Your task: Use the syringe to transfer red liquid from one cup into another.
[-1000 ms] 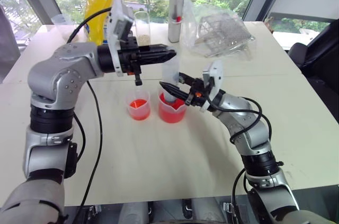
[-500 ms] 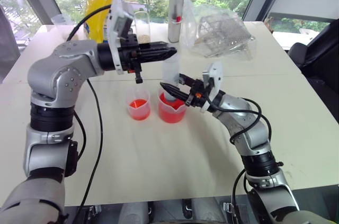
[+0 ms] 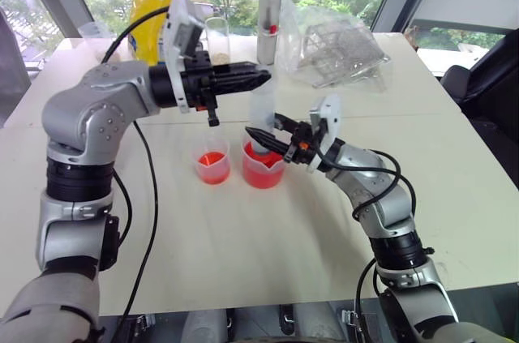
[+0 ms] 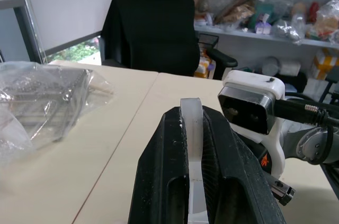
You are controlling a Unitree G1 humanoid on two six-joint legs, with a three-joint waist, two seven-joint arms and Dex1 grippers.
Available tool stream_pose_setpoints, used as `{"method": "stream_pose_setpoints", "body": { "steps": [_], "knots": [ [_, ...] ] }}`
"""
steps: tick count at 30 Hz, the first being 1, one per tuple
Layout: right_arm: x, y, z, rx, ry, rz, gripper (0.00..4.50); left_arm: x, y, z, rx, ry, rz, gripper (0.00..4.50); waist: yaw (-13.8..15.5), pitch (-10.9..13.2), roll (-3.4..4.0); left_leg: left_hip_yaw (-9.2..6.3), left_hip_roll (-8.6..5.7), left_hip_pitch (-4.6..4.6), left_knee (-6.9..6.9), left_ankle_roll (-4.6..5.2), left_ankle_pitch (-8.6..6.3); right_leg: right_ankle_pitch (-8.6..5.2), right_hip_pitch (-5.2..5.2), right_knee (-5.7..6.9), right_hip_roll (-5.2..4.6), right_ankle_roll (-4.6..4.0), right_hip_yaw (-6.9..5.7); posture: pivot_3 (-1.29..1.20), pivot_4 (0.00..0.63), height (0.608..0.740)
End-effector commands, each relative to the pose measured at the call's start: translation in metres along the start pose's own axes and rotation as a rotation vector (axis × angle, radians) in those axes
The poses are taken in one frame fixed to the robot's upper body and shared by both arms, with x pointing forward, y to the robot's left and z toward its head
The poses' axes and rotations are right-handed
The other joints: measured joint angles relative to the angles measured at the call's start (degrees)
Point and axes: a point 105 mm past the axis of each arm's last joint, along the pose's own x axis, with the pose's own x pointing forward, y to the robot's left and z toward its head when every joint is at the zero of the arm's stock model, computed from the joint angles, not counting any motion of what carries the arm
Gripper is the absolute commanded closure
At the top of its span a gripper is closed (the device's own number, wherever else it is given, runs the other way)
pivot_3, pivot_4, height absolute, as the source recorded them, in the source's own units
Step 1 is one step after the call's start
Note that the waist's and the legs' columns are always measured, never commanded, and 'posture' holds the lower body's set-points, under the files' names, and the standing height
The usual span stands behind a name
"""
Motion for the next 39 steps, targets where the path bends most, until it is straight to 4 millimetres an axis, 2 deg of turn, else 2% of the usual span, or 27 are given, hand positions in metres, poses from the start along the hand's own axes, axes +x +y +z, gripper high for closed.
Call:
{"method": "stream_pose_setpoints", "body": {
  "steps": [1, 7, 8, 11, 15, 16, 19, 23, 27, 32, 35, 39],
  "knots": [
    [0.005, 0.005, 0.008, -0.018, -0.014, 0.027, 3.08, -0.006, -0.007, 0.035, 0.113, -0.092, 0.003, 4.47, 0.0, 0.0, 0.00, 0.00, 0.00, 0.00, 0.00, 0.00, 0.00, 0.00, 0.00, 0.00, 0.00, 0.00, 0.00, 0.00, 0.150, 0.740],
    [0.005, 0.001, 0.018, -0.032, -0.035, 0.016, 3.08, -0.008, -0.005, 0.023, 0.088, -0.060, 0.015, 4.47, 0.0, 0.0, 0.00, 0.00, 0.00, 0.00, 0.00, -0.01, 0.00, 0.00, 0.00, 0.01, 0.00, 0.00, 0.00, 0.00, 0.150, 0.740],
    [0.005, 0.001, 0.019, -0.033, -0.036, 0.017, 3.08, -0.009, -0.005, 0.021, 0.082, -0.057, 0.017, 3.64, 0.0, 0.0, 0.00, 0.00, 0.00, 0.00, 0.00, -0.01, 0.00, 0.00, 0.00, 0.01, 0.00, 0.00, 0.00, 0.00, 0.150, 0.740],
    [0.005, 0.003, 0.022, -0.036, -0.040, 0.021, 3.08, -0.011, -0.004, 0.018, 0.070, -0.052, 0.025, 2.42, 0.0, 0.0, 0.00, 0.00, 0.00, 0.00, 0.00, -0.01, 0.00, 0.00, 0.00, 0.01, 0.00, 0.00, 0.00, 0.00, 0.150, 0.740],
    [0.004, 0.002, 0.024, -0.041, -0.043, 0.019, 3.08, -0.015, -0.005, 0.017, 0.063, -0.056, 0.032, 0.33, 0.0, 0.0, 0.00, 0.00, 0.00, 0.01, 0.00, -0.01, 0.01, 0.00, 0.00, 0.02, 0.00, 0.00, 0.00, 0.00, 0.150, 0.740],
    [0.004, 0.002, 0.025, -0.042, -0.044, 0.016, 3.08, -0.017, -0.005, 0.018, 0.062, -0.059, 0.036, 0.05, 0.0, 0.0, 0.00, 0.00, 0.01, 0.00, 0.00, -0.01, 0.01, 0.00, 0.00, 0.02, 0.00, 0.00, 0.00, 0.00, 0.150, 0.740],
    [0.003, -0.001, 0.027, -0.047, -0.047, 0.007, 3.08, -0.023, -0.005, 0.022, 0.060, -0.069, 0.048, 0.05, 0.0, 0.0, 0.00, -0.01, 0.01, 0.01, 0.00, -0.01, 0.01, 0.00, 0.00, 0.03, 0.00, 0.00, 0.00, 0.00, 0.150, 0.740],
    [0.003, -0.008, 0.035, -0.067, -0.062, -0.017, 3.08, -0.050, -0.001, 0.035, 0.052, -0.091, 0.118, 0.05, -0.3, 0.0, 0.00, -0.01, 0.02, 0.02, 0.00, -0.02, 0.01, 0.00, -0.02, 0.06, 0.00, 0.00, 0.00, 0.00, 0.150, 0.740],
    [0.003, -0.013, 0.049, -0.101, -0.086, -0.014, 3.08, -0.076, -0.004, 0.034, 0.063, -0.046, 0.177, 0.05, -0.3, 0.0, 0.00, -0.01, 0.04, 0.03, 0.00, -0.03, 0.02, 0.00, -0.03, 0.10, 0.00, 0.00, 0.00, 0.00, 0.150, 0.740],
    [0.006, -0.002, 0.077, -0.155, -0.113, 0.098, 3.08, -0.105, -0.003, 0.034, 0.090, -0.004, 0.268, 0.05, 0.0, 0.0, 0.00, 0.00, 0.04, 0.03, 0.00, -0.03, 0.02, 0.00, -0.03, 0.13, -0.05, -0.01, -0.01, 0.00, 0.150, 0.740],
    [0.017, 0.013, 0.094, -0.157, -0.141, 0.217, 3.08, -0.122, 0.005, 0.043, 0.119, -0.007, 0.342, 0.05, -0.1, 0.0, -0.02, 0.00, 0.02, 0.04, 0.01, -0.03, 0.02, -0.01, -0.04, 0.18, -0.06, -0.01, -0.01, 0.00, 0.150, 0.740],
    [0.036, 0.023, 0.104, -0.091, -0.182, 0.298, 3.08, -0.134, 0.008, 0.055, 0.148, -0.023, 0.379, 0.05, -0.1, 0.0, -0.02, 0.00, 0.02, 0.13, 0.01, -0.06, 0.03, -0.02, -0.05, 0.38, -0.04, -0.04, -0.01, 0.00, 0.150, 0.740]
  ]
}}
